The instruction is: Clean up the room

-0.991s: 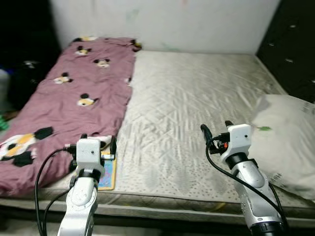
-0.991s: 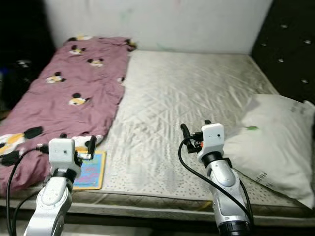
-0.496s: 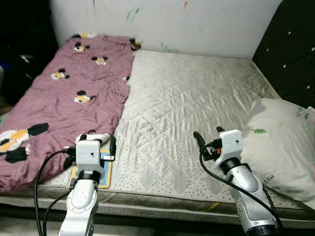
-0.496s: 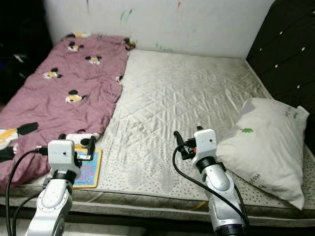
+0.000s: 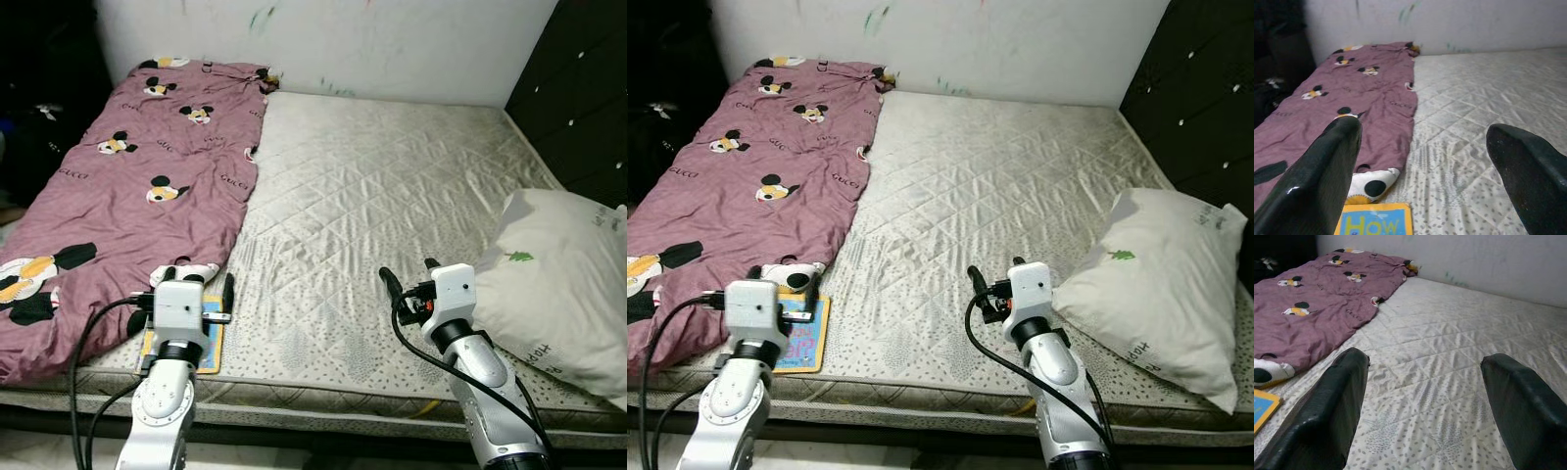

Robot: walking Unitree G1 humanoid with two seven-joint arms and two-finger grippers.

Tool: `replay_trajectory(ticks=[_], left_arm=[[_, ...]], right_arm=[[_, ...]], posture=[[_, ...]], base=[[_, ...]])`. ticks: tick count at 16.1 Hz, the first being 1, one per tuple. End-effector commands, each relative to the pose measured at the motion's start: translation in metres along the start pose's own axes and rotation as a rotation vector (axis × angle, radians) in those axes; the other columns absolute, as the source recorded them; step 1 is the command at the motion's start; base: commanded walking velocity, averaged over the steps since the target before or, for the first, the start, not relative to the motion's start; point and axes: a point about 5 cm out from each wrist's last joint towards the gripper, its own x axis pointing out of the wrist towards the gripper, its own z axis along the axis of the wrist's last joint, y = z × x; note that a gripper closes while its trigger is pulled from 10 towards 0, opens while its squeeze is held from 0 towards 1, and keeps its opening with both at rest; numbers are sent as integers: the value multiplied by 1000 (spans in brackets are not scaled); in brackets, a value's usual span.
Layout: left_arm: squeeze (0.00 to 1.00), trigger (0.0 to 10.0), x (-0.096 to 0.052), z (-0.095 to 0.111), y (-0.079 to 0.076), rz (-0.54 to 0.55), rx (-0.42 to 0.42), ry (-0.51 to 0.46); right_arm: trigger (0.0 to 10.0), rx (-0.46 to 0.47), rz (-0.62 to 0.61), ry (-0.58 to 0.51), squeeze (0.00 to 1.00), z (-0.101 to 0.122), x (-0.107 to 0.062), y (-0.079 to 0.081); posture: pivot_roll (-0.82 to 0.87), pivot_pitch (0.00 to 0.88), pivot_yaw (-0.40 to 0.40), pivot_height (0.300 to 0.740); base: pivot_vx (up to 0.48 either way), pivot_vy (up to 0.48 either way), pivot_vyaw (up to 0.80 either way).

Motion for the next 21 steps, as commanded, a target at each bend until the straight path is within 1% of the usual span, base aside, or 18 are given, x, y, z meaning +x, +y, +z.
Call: replay_trajectory(ticks=[1, 6, 13, 21], left_arm=[[0, 10000, 2, 3, 1, -12, 13, -2], [0, 10000, 0, 4, 4, -17, 23, 4], [0, 10000, -3, 5, 5, -7, 18, 11], [0, 10000, -2, 5, 3, -14, 18, 15]], right_arm=[[10000, 3, -16, -14, 0, 2, -2, -2], [10000, 10, -16, -15, 0, 2, -1, 2], [10000, 10, -4, -9, 0, 1, -1, 4], [10000, 5, -2, -3, 0, 1, 0, 3]], posture=[[-27, 66, -33, 740], [-14, 79, -33, 740], [-8, 98, -39, 740], [-9, 97, -42, 740]], base=[[0, 0, 0], [0, 0, 0], [0, -291, 0], [0, -321, 0]])
